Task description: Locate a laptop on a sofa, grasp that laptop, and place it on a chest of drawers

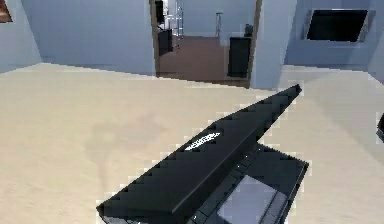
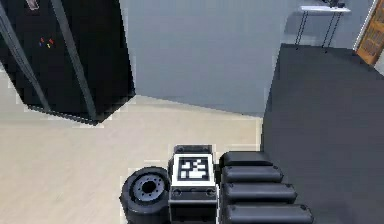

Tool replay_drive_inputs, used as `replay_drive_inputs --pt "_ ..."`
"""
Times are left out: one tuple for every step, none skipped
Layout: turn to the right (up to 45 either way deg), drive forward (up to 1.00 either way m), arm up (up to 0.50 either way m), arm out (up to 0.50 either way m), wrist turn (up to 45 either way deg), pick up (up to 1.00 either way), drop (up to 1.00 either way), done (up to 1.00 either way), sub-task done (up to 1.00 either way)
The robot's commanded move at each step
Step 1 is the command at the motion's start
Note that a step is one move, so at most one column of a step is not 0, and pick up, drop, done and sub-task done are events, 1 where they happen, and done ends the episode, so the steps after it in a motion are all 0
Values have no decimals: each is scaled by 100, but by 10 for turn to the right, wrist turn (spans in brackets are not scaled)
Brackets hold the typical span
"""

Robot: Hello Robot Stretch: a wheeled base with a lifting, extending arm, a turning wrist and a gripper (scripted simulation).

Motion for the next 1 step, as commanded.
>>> replay_drive_inputs --pt "0 100 0 0 0 0 0 0 0"
